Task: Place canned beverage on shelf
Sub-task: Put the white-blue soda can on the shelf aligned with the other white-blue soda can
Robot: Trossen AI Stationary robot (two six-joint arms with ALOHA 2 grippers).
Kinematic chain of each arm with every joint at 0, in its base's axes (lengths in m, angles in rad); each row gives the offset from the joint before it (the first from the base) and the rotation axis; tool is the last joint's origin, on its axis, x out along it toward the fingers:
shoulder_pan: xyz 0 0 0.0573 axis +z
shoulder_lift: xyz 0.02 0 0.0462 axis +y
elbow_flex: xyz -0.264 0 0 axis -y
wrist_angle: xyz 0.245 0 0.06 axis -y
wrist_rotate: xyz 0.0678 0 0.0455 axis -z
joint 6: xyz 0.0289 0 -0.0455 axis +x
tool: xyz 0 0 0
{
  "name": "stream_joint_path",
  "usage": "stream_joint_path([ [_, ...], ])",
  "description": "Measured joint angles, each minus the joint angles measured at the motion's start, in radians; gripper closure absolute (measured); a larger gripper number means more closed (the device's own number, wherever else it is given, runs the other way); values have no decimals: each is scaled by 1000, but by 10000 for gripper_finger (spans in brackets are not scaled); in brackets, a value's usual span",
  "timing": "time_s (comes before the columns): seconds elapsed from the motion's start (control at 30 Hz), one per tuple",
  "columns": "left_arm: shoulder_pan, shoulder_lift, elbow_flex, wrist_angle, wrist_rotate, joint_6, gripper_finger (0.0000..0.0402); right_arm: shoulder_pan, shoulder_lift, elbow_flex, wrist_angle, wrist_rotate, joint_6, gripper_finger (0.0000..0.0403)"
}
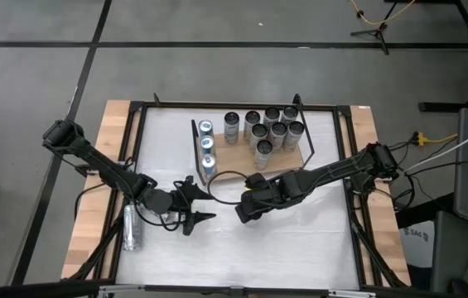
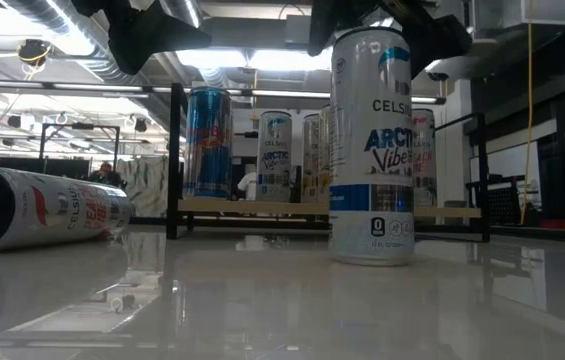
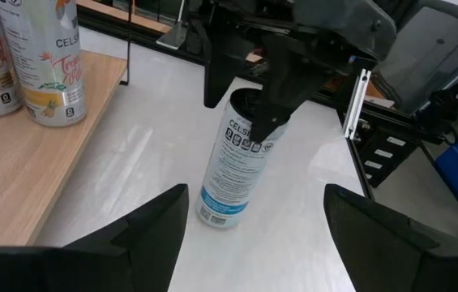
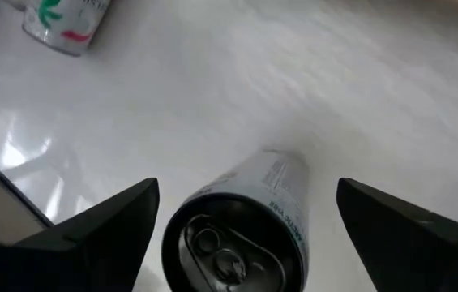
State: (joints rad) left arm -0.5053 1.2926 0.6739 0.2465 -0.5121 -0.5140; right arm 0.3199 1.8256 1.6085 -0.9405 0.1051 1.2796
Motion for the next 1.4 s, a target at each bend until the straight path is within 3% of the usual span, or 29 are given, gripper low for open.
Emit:
stream_joint_path([
  [0.53, 1, 0, 0, 0, -3, -8, 120, -7, -19, 1, 24, -5, -568, 31],
  [0.83, 1, 0, 0, 0, -4, -9, 120, -6, -19, 2, 28, -78, -903, 31],
  [1.1, 1, 0, 0, 0, -4, -10, 120, -6, -19, 2, 105, -86, -1058, 31],
  [1.4, 1, 0, 0, 0, -4, -10, 120, -6, -19, 1, 116, -271, -1364, 31],
])
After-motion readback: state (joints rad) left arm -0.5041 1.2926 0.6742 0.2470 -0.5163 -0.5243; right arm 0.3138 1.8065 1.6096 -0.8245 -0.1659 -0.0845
